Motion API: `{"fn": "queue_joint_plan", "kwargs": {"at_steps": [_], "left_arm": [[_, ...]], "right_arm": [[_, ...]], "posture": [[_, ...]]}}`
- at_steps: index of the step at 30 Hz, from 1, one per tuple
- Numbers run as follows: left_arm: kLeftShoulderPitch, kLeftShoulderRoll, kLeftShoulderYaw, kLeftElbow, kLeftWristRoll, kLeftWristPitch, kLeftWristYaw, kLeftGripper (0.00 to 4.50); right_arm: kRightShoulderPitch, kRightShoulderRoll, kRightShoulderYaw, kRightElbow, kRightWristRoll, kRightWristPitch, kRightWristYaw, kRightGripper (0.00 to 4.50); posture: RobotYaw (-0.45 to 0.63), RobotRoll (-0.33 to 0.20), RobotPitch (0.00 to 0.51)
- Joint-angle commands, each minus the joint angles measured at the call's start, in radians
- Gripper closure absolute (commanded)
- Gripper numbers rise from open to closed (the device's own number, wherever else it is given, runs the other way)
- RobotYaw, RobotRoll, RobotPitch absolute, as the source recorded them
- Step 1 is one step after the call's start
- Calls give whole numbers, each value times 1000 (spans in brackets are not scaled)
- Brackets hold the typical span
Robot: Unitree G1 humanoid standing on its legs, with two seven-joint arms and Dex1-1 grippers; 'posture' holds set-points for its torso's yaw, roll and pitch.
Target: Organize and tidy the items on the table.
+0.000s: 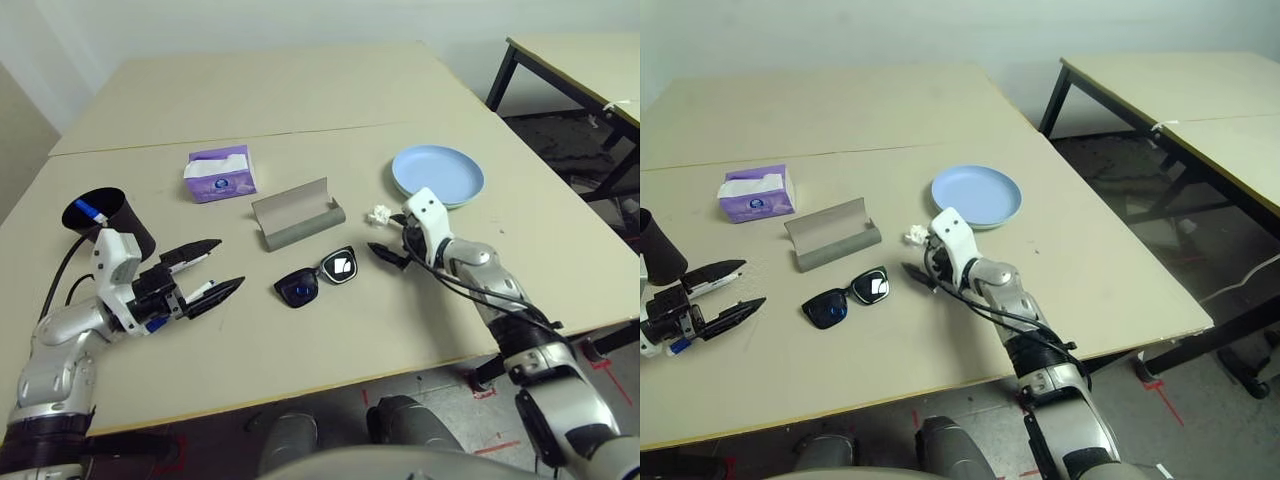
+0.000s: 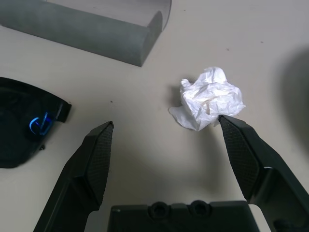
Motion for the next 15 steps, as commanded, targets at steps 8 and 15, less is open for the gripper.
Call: {"fn": "queue_joint_plan", "kwargs": {"at_steps": [8,15], "left_arm": [[-4,-6,-18,31,24,-33,-33,0],[0,-5,-8,35,19,-50,-37,0]], "right_arm": [[-129,47,-89,175,4,41,-135,47],[-145,68,-81,205,8,33,-132,47]], "posture": [[-23,0,54],[-21,0,56]]}}
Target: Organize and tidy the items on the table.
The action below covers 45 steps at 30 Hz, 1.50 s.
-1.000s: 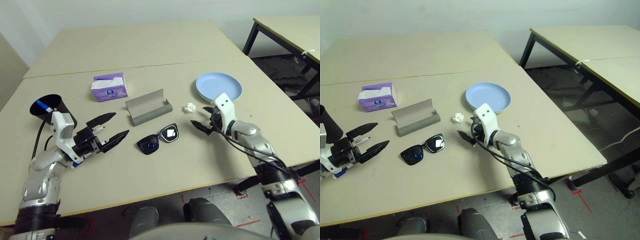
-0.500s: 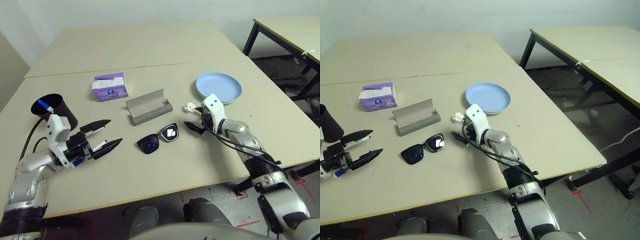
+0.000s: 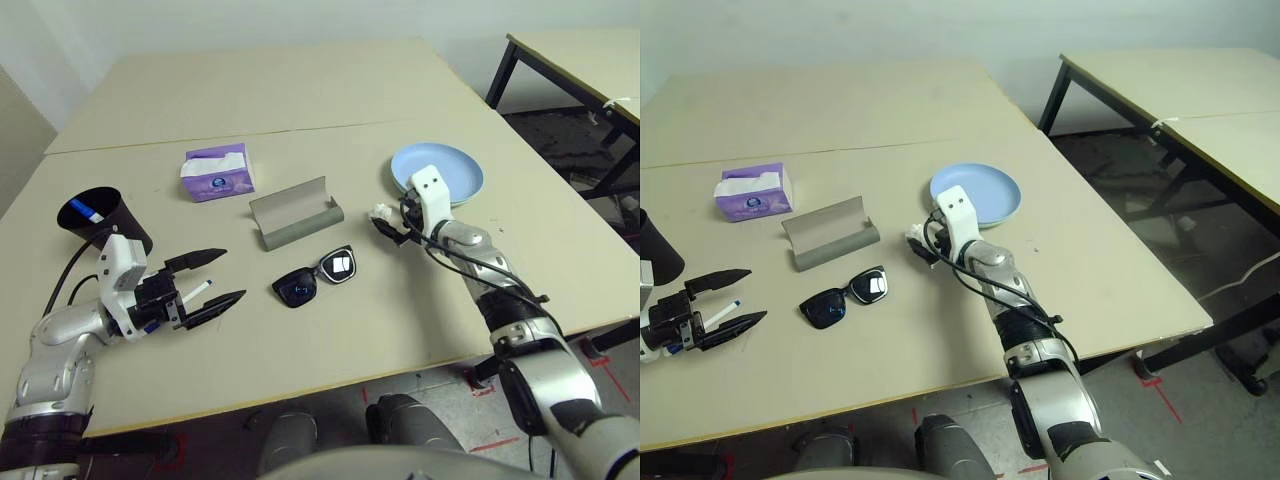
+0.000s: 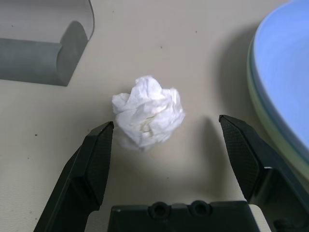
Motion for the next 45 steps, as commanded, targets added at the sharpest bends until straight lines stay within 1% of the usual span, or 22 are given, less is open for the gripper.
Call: {"fn": "queue_joint_plan", "kwargs": {"at_steps": [1,9,10,12,19,20,21,22,23,26,29,32,34,37,39,41,42,43,44,45], "left_arm": [[6,-2,5,8,4,-15,-8,0],[4,-7,-1,8,7,-22,-4,0],[3,-8,-2,9,8,-24,-4,0],[1,-11,-1,11,8,-28,-3,0],[-7,-24,-1,5,9,-38,10,0],[-8,-26,-2,4,9,-38,12,0],[-7,-28,-3,2,9,-39,14,0],[-6,-30,-5,-2,9,-38,17,0],[-5,-33,-7,-6,10,-38,20,0],[-1,-41,-13,-15,11,-35,27,0],[0,-46,-17,-16,13,-34,30,0],[0,-49,-19,-17,14,-33,31,0],[-1,-50,-20,-15,14,-32,31,0],[-6,-51,-22,-12,15,-31,33,0],[-12,-53,-26,-12,16,-29,37,0],[-15,-57,-30,-17,18,-27,41,0],[-16,-59,-32,-20,18,-26,44,0],[-17,-60,-34,-22,18,-25,46,0],[-17,-61,-35,-25,18,-24,49,0],[-16,-61,-35,-28,18,-22,51,0]], "right_arm": [[-18,18,1,16,1,-2,5,47],[-12,36,5,13,-1,3,14,47],[-12,37,5,13,0,4,16,218],[-11,40,4,11,3,7,21,631],[-9,49,3,-21,15,13,46,3259],[-10,50,4,-23,15,14,50,3564],[-11,50,4,-26,15,15,52,4048],[-12,50,4,-29,15,18,54,4341],[-14,49,4,-33,16,20,57,4431],[-35,40,-19,-48,32,39,60,4431],[-88,19,-71,-80,70,86,52,4431],[-177,-21,-139,-109,117,142,37,4431],[-246,-68,-181,-93,128,156,20,4431],[-311,-147,-190,2,87,130,-8,4431],[-337,-211,-157,132,16,104,-51,4431],[-353,-245,-136,232,-29,79,-89,4431],[-361,-248,-137,260,-33,77,-91,4431],[-370,-246,-139,276,-32,70,-89,3941],[-377,-242,-142,281,-29,69,-87,3710],[-382,-237,-145,282,-26,70,-83,3378]], "posture": [[-22,0,57],[-24,0,60],[-24,0,60],[-21,0,59],[-12,0,45],[-11,0,43],[-12,0,44],[-11,0,43],[-12,0,42],[-16,0,43],[-18,0,43],[-20,0,40],[-22,0,36],[-27,0,35],[-24,0,33],[-23,0,34],[-23,0,33],[-24,0,33],[-23,0,34],[-22,0,34]]}}
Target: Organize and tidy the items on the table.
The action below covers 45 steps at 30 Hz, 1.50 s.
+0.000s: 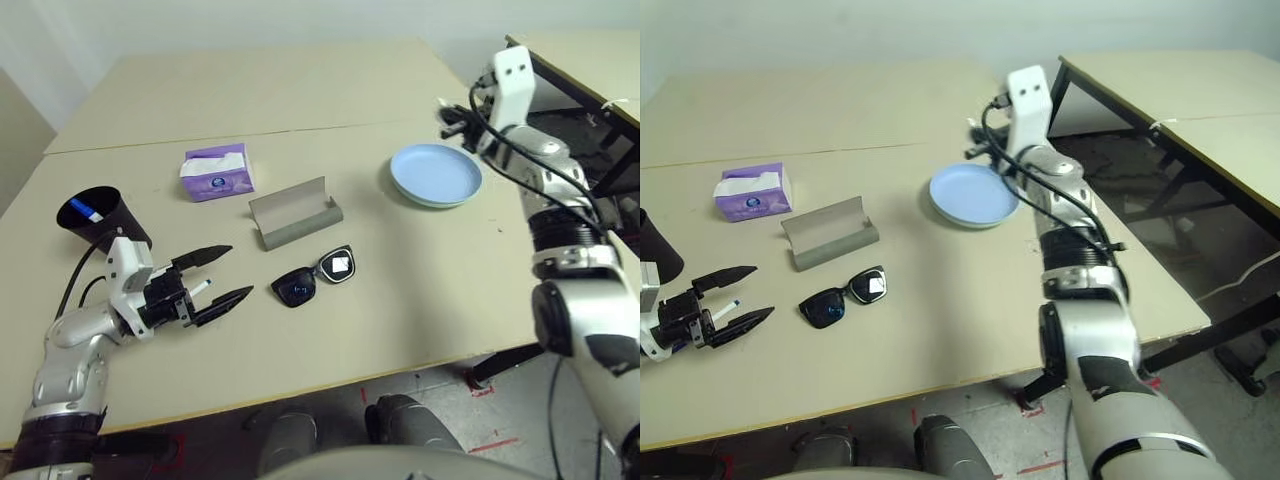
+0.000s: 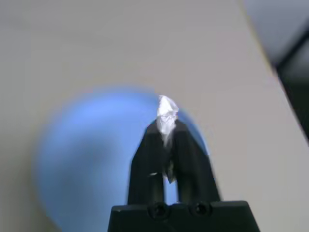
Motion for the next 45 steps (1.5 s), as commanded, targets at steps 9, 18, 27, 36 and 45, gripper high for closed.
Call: {"fn": "queue_joint_plan", "kwargs": {"at_steps": [9,18,27,36,45], "left_arm": [[2,-13,-32,-34,10,13,26,0],[-4,-8,-31,-30,5,16,28,0],[-2,69,5,41,-13,14,-72,0],[-13,84,20,95,-4,-7,-120,0],[51,88,56,90,-20,-29,-134,0]], "right_arm": [[-3,65,-13,-74,38,26,34,77],[48,1,12,-331,80,145,161,30],[250,-320,380,-1173,127,501,593,30],[-26,-21,688,-1097,75,599,615,30],[-106,195,853,-871,-33,447,616,30]], "posture": [[-26,0,34],[-26,0,34],[-71,0,50],[-74,0,55],[-42,0,59]]}}
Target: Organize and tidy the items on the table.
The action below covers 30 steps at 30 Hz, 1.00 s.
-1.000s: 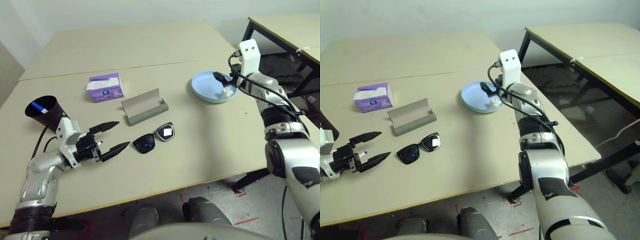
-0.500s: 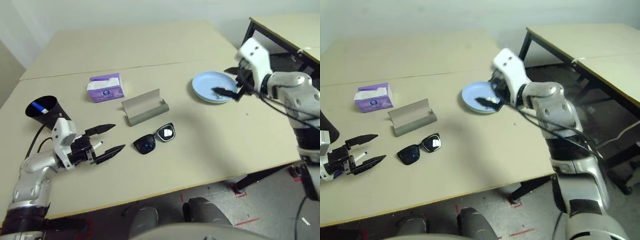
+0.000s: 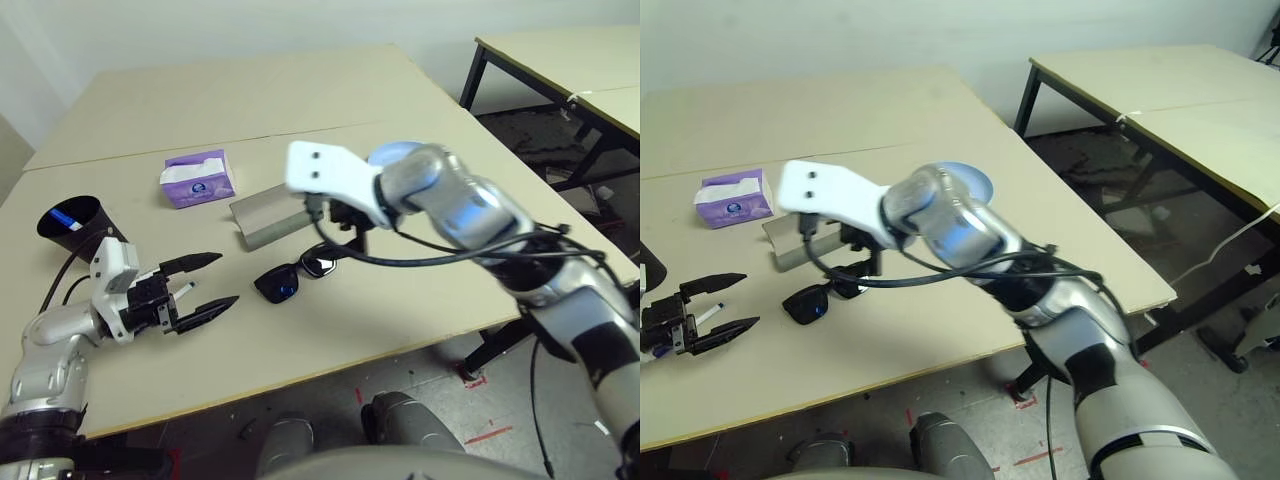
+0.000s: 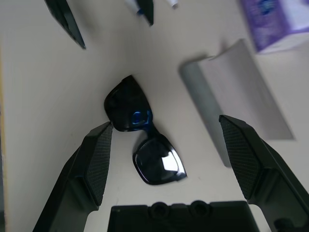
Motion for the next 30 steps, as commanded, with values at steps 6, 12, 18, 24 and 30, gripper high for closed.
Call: {"fn": "queue_joint_plan", "kwargs": {"at_steps": [6,12,18,24,30], "left_arm": [[20,11,45,32,-6,-35,-35,0],[30,-1,43,29,-2,-47,-30,0],[34,-12,41,28,-2,-58,-21,0],[49,-19,42,20,-6,-66,-20,0],[60,-22,40,7,-6,-65,-14,0]], "right_arm": [[-31,124,127,267,-203,-268,-70,30],[-4,202,118,420,-269,-358,-94,30],[41,196,104,455,-299,-384,-58,30],[75,189,105,440,-324,-387,-27,30],[75,203,94,452,-339,-398,-12,30]], "posture": [[-21,0,61],[-8,0,56],[-5,0,58],[1,0,59],[5,0,62]]}}
